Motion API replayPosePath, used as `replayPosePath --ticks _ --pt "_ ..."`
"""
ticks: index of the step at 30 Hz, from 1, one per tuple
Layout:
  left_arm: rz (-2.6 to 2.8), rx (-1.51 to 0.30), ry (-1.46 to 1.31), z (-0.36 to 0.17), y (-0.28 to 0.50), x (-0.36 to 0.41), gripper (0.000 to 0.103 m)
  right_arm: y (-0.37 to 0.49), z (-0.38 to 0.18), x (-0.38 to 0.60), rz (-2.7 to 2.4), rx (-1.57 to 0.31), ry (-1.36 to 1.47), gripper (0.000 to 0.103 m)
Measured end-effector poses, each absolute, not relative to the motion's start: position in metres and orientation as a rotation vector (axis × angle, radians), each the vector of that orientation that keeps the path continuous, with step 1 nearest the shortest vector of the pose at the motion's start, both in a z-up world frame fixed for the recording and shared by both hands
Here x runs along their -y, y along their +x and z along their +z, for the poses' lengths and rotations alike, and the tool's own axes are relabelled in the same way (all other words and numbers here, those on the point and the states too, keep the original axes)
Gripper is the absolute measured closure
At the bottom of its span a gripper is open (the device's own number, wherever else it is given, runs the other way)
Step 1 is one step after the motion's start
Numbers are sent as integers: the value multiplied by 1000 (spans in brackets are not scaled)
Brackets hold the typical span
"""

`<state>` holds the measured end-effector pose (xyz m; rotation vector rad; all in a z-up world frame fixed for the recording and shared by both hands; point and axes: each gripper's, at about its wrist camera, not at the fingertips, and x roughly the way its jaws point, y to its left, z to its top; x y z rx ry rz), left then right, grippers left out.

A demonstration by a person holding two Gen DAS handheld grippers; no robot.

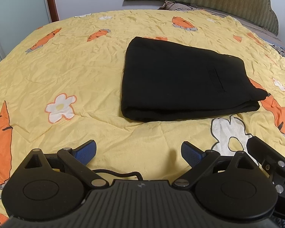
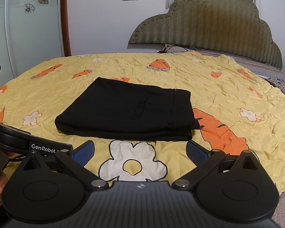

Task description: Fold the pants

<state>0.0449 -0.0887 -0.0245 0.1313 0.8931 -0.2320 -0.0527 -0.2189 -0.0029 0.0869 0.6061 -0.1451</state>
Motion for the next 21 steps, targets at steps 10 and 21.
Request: replayPosePath --ticks 10,21 --pt "-234 -892 136 -26 44 89 6 -53 -3 220 -145 -606 87 0" --pt "-232 -896 136 -26 44 88 6 -53 -3 220 -147 -607 88 0"
